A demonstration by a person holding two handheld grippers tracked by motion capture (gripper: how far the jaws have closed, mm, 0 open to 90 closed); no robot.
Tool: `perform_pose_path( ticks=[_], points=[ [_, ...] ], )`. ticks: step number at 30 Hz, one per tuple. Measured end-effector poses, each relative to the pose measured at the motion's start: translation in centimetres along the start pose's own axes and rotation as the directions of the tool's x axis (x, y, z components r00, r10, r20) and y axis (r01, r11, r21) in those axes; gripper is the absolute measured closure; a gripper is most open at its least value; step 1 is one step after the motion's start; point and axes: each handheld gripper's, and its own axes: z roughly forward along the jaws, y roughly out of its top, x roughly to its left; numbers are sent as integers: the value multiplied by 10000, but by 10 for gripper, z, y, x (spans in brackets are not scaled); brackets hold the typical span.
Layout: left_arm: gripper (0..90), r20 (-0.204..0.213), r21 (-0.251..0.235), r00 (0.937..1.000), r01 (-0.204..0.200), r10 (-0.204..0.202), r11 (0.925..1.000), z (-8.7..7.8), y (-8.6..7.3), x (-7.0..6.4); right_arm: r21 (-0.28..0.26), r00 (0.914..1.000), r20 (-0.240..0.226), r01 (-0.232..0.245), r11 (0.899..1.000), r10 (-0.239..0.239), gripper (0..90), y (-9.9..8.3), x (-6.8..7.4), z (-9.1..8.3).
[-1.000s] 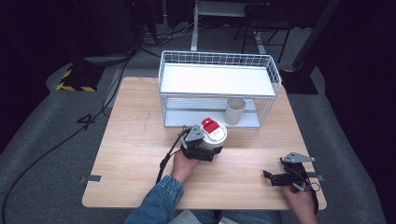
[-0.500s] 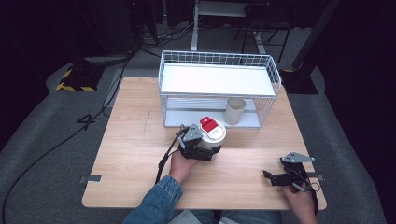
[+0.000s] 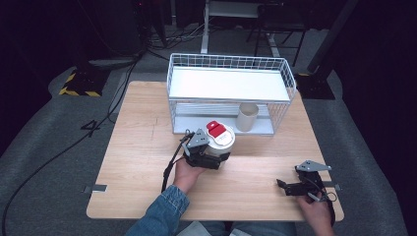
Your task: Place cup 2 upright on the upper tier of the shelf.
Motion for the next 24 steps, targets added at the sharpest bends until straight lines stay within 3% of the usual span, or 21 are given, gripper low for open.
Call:
perform_pose_path(
  ticks=[6, 14, 17, 24],
  points=[
    [100, -96, 65, 9999, -78, 79, 9999, -10, 8, -3, 1, 10000, 0, 0, 10000, 0, 37, 0, 0, 0],
    [101, -47, -259, 9999, -103, 102, 9996, -23, 18, -9, -1, 10000, 6, -11, 10000, 11, 37, 0, 0, 0],
    [100, -215, -125, 9991, -362, 359, 9993, -27, 23, -12, 11, 10000, 29, -10, 10000, 10, 37, 1, 0, 1],
    [101, -193, -259, 9987, -486, 481, 9985, -34, 38, -17, 9, 10000, 75, -48, 10000, 48, 36, 3, 3, 3]
  ],
)
